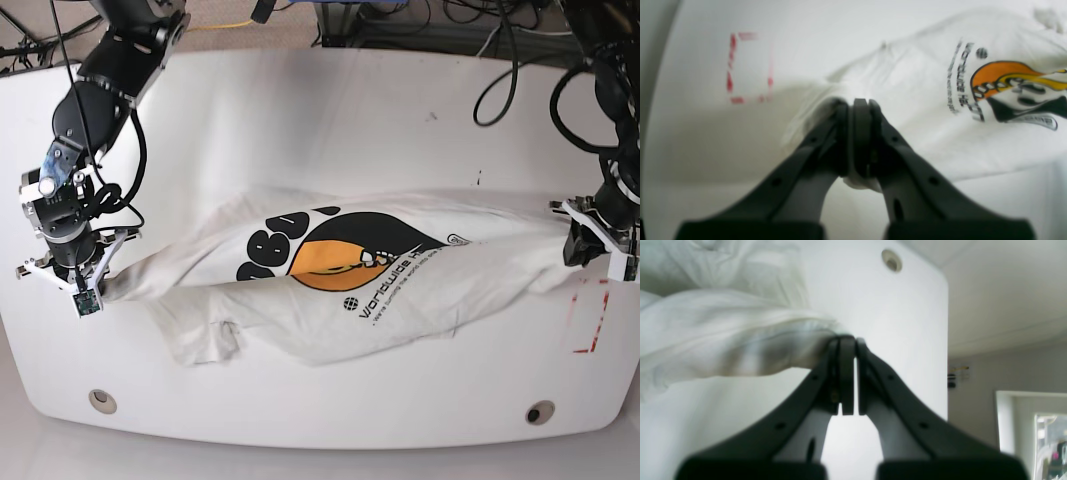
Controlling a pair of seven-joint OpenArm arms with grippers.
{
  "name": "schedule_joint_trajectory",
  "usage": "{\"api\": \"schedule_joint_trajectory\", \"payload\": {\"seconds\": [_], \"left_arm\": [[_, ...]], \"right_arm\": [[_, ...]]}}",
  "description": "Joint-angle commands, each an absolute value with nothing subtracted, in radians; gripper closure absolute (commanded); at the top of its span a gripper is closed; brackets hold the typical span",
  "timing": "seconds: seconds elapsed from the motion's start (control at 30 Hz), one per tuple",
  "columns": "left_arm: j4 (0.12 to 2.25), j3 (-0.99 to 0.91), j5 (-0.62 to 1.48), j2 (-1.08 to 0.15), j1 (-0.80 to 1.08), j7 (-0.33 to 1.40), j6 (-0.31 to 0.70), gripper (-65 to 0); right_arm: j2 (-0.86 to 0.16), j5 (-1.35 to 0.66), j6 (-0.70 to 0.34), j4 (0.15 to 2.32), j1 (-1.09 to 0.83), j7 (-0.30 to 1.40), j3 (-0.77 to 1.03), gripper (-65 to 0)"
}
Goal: Fold the T-shirt properly
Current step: 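Lift the shirt with both grippers, stretch it apart, and lay it down, then release the right gripper and move it to the shirt's collar corner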
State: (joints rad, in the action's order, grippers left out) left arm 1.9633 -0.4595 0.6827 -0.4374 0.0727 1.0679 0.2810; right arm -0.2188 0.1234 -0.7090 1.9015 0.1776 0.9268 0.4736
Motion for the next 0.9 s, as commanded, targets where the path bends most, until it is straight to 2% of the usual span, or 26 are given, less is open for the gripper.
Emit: {"api": "schedule_joint_trajectory", "payload": {"seconds": [0.0, 0.17, 0.4, 0.57, 0.8, 0.87], "left_arm": [[1.986, -0.47, 0.693, -0.427, 0.101, 1.036, 0.278, -0.7], [1.986, -0.499, 0.693, -0.418, 0.206, 1.035, 0.28, -0.7], [1.975, -0.504, 0.684, -0.418, 0.193, 1.035, 0.28, -0.8], [1.959, -0.503, 0.682, -0.42, 0.12, 1.035, 0.28, -1.0], [1.934, -0.498, 0.682, -0.424, 0.068, 1.036, 0.278, -1.0], [1.933, -0.498, 0.682, -0.424, 0.064, 1.036, 0.278, -1.0]], "right_arm": [[-0.22, 0.127, -0.698, 1.937, 0.156, 0.908, 0.492, 0.0], [-0.206, 0.127, -0.698, 1.954, 0.067, 0.908, 0.51, 0.0], [-0.174, 0.125, -0.698, 1.879, 0.113, 0.908, 0.498, 0.0], [-0.157, 0.125, -0.698, 1.713, 0.234, 0.908, 0.46, 0.0], [-0.143, 0.13, -0.698, 1.346, 0.455, 0.885, 0.427, 0.0], [-0.143, 0.137, -0.698, 1.241, 0.506, 0.845, 0.427, -2.2]]}}
